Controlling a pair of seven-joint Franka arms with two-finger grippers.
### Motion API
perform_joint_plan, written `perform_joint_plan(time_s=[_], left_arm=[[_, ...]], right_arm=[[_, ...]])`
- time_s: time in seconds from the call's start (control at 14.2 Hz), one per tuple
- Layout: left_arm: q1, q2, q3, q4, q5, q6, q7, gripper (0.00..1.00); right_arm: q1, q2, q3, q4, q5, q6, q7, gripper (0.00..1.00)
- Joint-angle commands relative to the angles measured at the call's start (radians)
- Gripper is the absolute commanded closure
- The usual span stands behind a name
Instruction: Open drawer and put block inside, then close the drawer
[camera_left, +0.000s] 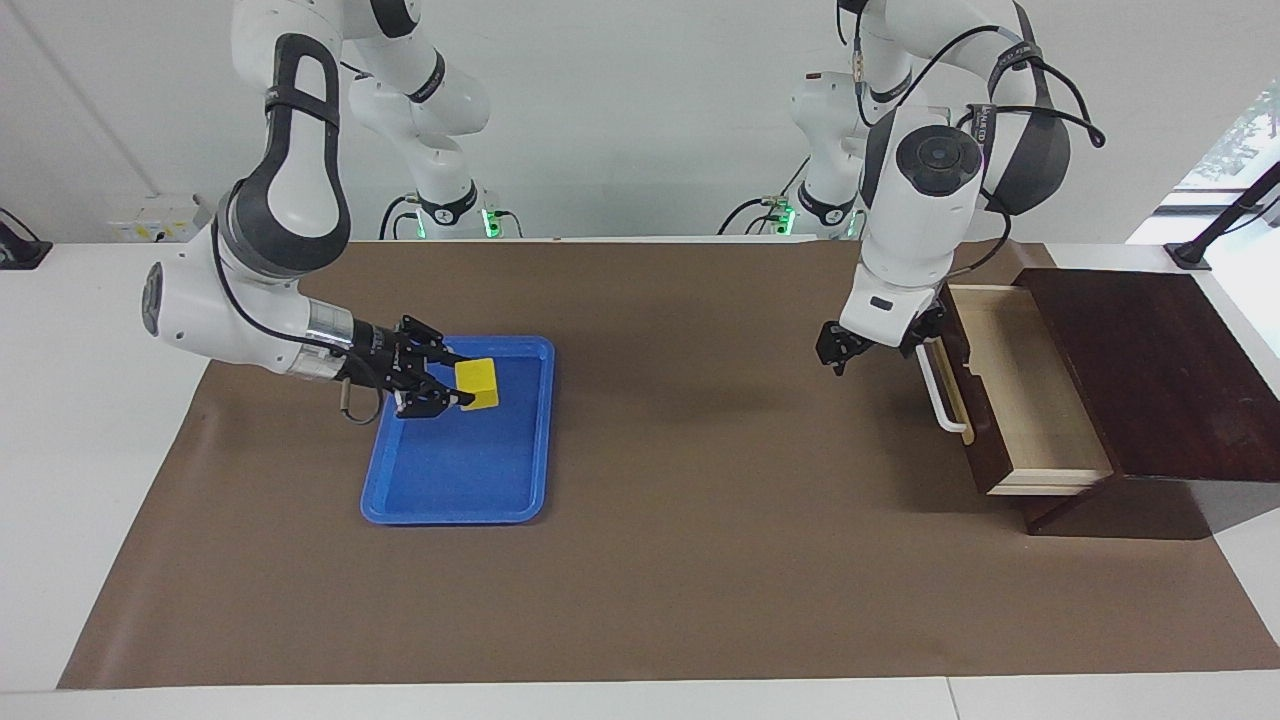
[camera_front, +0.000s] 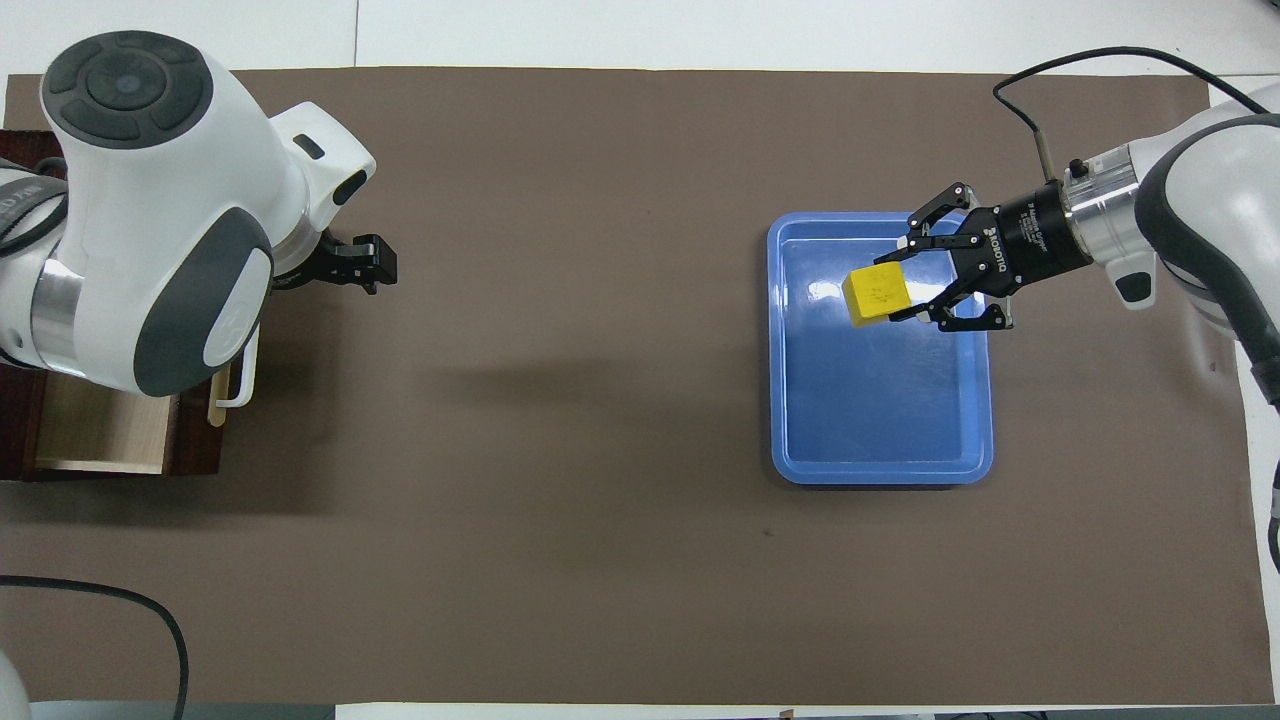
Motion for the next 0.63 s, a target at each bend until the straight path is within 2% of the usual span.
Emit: perform_joint_plan(time_s=[0.0, 0.21, 0.56], left_arm=[[-0.037, 0.026, 0.014, 0.034, -0.08, 0.025, -0.29, 0.0], [-0.043, 0.029, 0.012, 0.048, -0.119, 0.025, -0.552, 0.0], [-0.069, 0.059, 0.012, 0.105, -0.159, 0.045, -1.045, 0.0]], right_arm=[[0.009, 0.002, 0.002, 0.01, 0.018, -0.008, 0.003, 1.0], [0.055, -0.009, 0.009, 0.04, 0.02, -0.006, 0.059, 1.0], [0.205, -0.011, 0.012, 0.1, 0.034, 0.049, 0.236, 1.0]])
